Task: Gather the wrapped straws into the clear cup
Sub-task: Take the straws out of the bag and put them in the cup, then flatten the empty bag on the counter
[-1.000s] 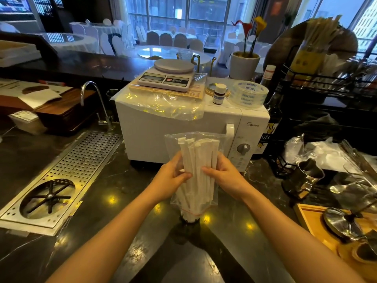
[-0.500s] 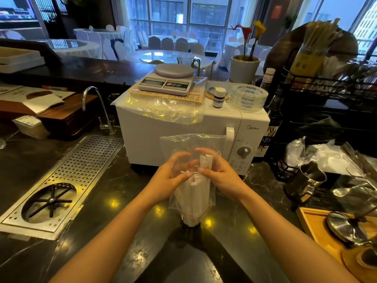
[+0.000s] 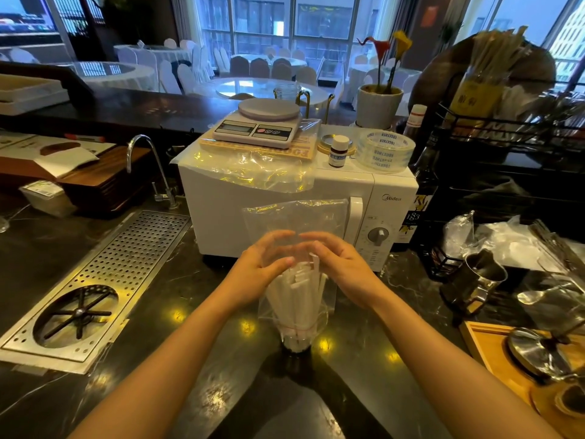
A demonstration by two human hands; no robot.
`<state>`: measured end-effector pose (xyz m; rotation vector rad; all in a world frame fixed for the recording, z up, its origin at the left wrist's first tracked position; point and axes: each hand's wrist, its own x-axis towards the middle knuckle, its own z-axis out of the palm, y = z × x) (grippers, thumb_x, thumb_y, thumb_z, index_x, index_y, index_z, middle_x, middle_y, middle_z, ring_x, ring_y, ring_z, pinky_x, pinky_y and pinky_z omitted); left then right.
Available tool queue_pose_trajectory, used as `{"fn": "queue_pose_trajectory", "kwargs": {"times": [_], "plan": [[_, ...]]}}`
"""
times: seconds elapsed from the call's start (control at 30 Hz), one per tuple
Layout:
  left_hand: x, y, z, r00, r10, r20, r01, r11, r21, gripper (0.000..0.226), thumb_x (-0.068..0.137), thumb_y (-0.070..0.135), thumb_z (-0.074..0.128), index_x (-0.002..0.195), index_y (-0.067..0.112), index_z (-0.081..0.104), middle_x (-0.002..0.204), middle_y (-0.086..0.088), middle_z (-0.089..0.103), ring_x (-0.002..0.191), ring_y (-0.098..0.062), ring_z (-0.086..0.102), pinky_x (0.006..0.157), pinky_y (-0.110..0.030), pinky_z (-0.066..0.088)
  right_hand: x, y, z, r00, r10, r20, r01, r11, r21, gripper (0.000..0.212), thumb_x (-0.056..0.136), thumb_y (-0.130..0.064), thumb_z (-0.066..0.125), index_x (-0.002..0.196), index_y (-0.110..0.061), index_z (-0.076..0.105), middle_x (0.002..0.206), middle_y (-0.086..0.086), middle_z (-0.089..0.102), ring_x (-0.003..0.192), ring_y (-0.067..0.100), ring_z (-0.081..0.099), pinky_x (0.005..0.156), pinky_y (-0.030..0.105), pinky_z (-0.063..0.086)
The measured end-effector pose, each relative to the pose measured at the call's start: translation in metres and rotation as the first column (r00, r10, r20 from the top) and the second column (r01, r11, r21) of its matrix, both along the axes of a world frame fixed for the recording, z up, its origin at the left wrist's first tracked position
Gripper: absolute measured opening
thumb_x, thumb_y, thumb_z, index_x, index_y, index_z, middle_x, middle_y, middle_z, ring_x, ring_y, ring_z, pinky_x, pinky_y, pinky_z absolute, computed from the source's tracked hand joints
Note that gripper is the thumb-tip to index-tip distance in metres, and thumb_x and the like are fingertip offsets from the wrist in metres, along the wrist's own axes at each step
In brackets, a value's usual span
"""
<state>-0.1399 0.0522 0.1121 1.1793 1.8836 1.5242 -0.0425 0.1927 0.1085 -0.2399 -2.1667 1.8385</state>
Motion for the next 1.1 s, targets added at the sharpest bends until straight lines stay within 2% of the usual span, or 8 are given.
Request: {"fn": "queue_pose_trajectory", "kwargs": {"times": [0.1, 0.3, 0.47, 0.57, 0.73, 0.87, 0.97, 1.1], "plan": [[-0.002, 0.001, -0.001, 1.000, -0.001, -0.030, 0.000, 1.000, -0.028, 0.029, 0.089, 0.016, 0.053, 0.104, 0.040, 0.049, 0.101, 0.021, 0.058, 0.100, -0.004, 0.058, 0.086, -0.021, 0.049, 0.002, 0.003, -0.002, 1.000, -0.011, 0.023, 0.011, 1.000, 0.017, 0.024, 0.095, -0.017, 0.040, 0.095, -0.030, 0.060, 0.099, -0.011, 0.062, 0.097, 0.004, 0.060, 0.079, 0.014, 0.053], [-0.001, 0.005, 0.009, 0.999, 0.018, -0.038, -0.018, 1.000, -0.017, 0.023, 0.091, 0.010, 0.046, 0.105, 0.027, 0.055, 0.092, 0.020, 0.058, 0.074, 0.019, 0.059, 0.069, -0.002, 0.049, 0.007, 0.008, 0.005, 0.999, -0.043, 0.031, 0.041, 0.997, 0.059, 0.025, 0.096, -0.016, 0.039, 0.094, -0.023, 0.063, 0.093, -0.009, 0.064, 0.083, -0.005, 0.062, 0.074, 0.011, 0.051], [-0.001, 0.008, 0.023, 0.996, 0.035, -0.079, -0.034, 0.999, 0.011, 0.022, 0.091, 0.010, 0.046, 0.107, 0.015, 0.062, 0.089, 0.013, 0.060, 0.085, 0.001, 0.059, 0.071, -0.007, 0.050, 0.010, 0.011, 0.023, 0.998, -0.059, -0.029, 0.060, 0.997, 0.047, 0.025, 0.095, -0.016, 0.040, 0.093, -0.021, 0.064, 0.092, -0.009, 0.065, 0.080, -0.009, 0.064, 0.075, 0.009, 0.052], [-0.003, 0.012, 0.032, 0.993, 0.030, -0.110, -0.027, 0.999, 0.036, 0.022, 0.090, 0.009, 0.047, 0.102, 0.022, 0.061, 0.089, 0.012, 0.061, 0.087, 0.000, 0.059, 0.074, -0.008, 0.050, 0.010, 0.014, 0.033, 0.996, -0.067, -0.057, 0.070, 0.996, 0.062, 0.026, 0.095, -0.017, 0.039, 0.092, -0.024, 0.064, 0.095, -0.003, 0.066, 0.090, 0.008, 0.064, 0.086, 0.022, 0.053], [-0.008, 0.016, 0.054, 0.988, 0.025, -0.153, -0.014, 0.997, 0.075, 0.024, 0.091, 0.007, 0.045, 0.106, 0.020, 0.059, 0.089, 0.006, 0.064, 0.085, -0.003, 0.062, 0.079, -0.019, 0.053, 0.010, 0.016, 0.052, 0.988, -0.097, -0.117, 0.100, 0.995, 0.020, 0.026, 0.095, -0.016, 0.039, 0.090, -0.021, 0.064, 0.090, 0.000, 0.067, 0.081, 0.004, 0.066, 0.080, 0.022, 0.055], [-0.009, 0.021, 0.073, 0.991, 0.024, -0.134, -0.007, 0.992, 0.129, 0.024, 0.091, 0.007, 0.045, 0.109, 0.015, 0.059, 0.085, 0.010, 0.065, 0.072, 0.009, 0.064, 0.072, -0.012, 0.053, 0.016, 0.020, 0.072, 0.973, -0.151, -0.172, 0.156, 0.988, 0.011, 0.024, 0.095, -0.017, 0.041, 0.089, -0.023, 0.064, 0.086, -0.004, 0.069, 0.078, 0.003, 0.068, 0.079, 0.024, 0.055], [-0.007, 0.028, 0.085, 0.997, 0.020, -0.070, -0.007, 0.982, 0.189, 0.024, 0.091, 0.006, 0.046, 0.108, 0.010, 0.061, 0.079, 0.014, 0.068, 0.070, 0.008, 0.066, 0.066, -0.012, 0.054, 0.025, 0.024, 0.087, 0.963, -0.178, -0.203, 0.184, 0.983, 0.008, 0.023, 0.095, -0.018, 0.041, 0.090, -0.023, 0.063, 0.081, -0.007, 0.071, 0.075, 0.000, 0.069, 0.073, 0.019, 0.056], [0.006, 0.044, 0.095, 1.000, 0.012, -0.013, -0.009, 0.972, 0.233, 0.019, 0.092, 0.005, 0.044, 0.098, 0.010, 0.061, 0.079, -0.001, 0.065, 0.057, 0.002, 0.067, 0.054, -0.011, 0.053, 0.043, 0.034, 0.101, 0.935, -0.265, -0.235, 0.267, 0.963, -0.025, 0.021, 0.094, -0.018, 0.044, 0.086, -0.022, 0.063, 0.063, -0.013, 0.073, 0.065, 0.003, 0.070, 0.061, 0.021, 0.058]]}}
